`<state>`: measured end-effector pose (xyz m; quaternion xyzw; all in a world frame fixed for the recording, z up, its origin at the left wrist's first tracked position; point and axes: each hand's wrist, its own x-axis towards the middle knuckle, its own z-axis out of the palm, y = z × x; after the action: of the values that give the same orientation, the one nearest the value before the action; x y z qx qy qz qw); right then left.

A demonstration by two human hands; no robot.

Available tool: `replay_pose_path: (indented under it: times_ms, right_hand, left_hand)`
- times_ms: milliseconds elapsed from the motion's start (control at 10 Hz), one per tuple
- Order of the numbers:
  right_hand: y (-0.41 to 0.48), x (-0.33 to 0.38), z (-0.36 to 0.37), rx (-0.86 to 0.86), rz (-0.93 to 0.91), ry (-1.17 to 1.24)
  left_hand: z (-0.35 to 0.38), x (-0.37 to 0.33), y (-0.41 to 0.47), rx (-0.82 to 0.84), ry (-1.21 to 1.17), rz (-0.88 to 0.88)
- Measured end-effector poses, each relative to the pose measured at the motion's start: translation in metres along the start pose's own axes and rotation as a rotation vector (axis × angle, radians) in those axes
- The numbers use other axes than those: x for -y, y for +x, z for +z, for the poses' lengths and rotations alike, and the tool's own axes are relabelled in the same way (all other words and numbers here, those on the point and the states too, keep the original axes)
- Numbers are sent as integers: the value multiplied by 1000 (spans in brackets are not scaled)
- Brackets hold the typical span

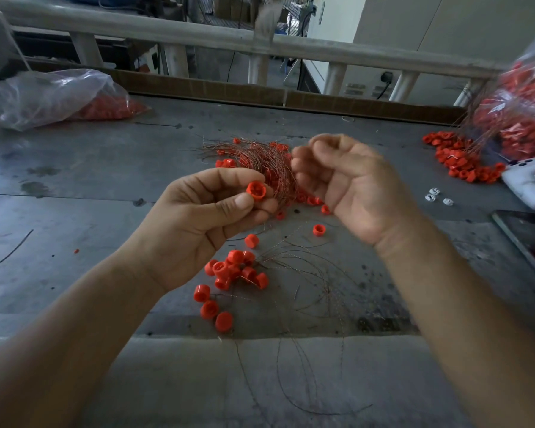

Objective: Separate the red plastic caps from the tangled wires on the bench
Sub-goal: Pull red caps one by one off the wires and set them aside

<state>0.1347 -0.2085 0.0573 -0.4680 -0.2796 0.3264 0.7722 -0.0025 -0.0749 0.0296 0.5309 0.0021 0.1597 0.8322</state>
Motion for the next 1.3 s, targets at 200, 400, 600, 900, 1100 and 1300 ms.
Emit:
replay_pose_path:
  times_ms: [200, 400, 600, 900, 1100, 1300]
  right_hand:
    - [17, 1, -51, -345, -69, -814]
    - [23, -10, -76, -286, 151, -1454]
    - [25, -14, -78, -249, 182, -1535]
    - [24, -7, -71, -319, 12, -1304]
    - [9, 5, -28, 5, -4, -490]
    - [1, -6, -4, 121, 71, -321]
  left_hand:
    - [1, 1, -1, 6, 25, -18]
    - [1, -1, -1, 2, 23, -16]
    - [1, -2, -1, 1, 20, -19]
    - [1, -2, -1, -24, 39, -30]
    - [2, 0, 0, -77, 66, -54]
    - [1, -1, 0, -111, 88, -51]
